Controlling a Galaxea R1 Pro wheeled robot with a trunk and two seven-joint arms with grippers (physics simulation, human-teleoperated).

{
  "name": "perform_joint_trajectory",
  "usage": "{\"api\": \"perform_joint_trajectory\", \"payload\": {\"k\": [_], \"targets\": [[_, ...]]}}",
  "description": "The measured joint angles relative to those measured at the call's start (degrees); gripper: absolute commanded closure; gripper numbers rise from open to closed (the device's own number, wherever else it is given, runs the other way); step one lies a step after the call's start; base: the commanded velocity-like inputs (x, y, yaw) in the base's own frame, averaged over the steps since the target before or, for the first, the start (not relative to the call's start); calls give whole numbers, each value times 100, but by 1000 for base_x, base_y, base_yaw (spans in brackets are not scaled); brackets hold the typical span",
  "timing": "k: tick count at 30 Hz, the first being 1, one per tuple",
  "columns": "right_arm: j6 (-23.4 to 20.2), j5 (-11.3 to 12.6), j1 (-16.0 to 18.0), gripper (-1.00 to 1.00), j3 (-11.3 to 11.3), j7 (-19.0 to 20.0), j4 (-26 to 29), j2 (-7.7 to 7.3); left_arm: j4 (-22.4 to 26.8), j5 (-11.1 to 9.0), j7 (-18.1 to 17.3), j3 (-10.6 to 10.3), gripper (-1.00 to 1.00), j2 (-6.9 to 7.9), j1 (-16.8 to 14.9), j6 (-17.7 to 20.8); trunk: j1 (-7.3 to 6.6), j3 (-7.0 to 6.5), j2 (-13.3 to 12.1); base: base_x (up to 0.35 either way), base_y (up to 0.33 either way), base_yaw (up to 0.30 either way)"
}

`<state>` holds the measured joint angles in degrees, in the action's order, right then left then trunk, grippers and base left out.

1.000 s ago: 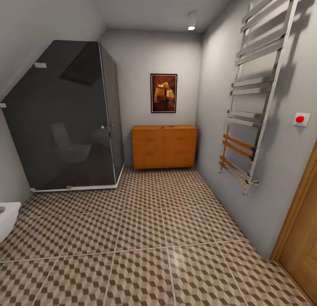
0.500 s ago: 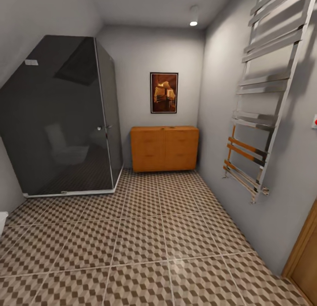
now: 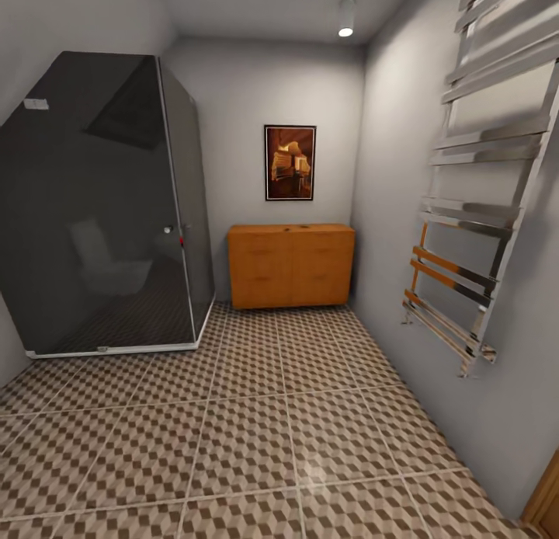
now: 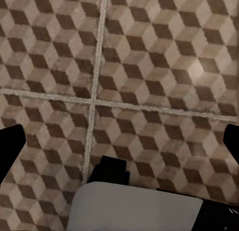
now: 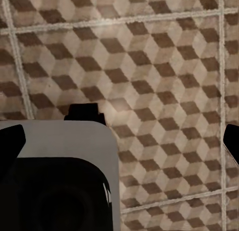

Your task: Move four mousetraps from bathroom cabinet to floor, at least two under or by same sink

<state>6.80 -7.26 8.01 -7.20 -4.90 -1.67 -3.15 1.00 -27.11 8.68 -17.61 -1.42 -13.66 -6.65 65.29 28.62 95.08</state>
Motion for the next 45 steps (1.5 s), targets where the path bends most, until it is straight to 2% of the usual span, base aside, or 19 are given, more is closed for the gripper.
{"api": "perform_joint_trajectory", "payload": {"k": [20,29,45], "targets": [[-8,-38,0,-100,24,8,0,0,0,-117,0,-2,-100,7,-2,-9,0,0,0,323,0,0],[-9,-39,0,-100,30,9,0,0,-1,-269,-8,-5,-100,3,0,4,0,0,0,323,0,0],[-15,-40,0,-100,39,9,0,0,-1,-334,-8,-2,-100,2,-2,27,0,0,0,323,0,0]]}}
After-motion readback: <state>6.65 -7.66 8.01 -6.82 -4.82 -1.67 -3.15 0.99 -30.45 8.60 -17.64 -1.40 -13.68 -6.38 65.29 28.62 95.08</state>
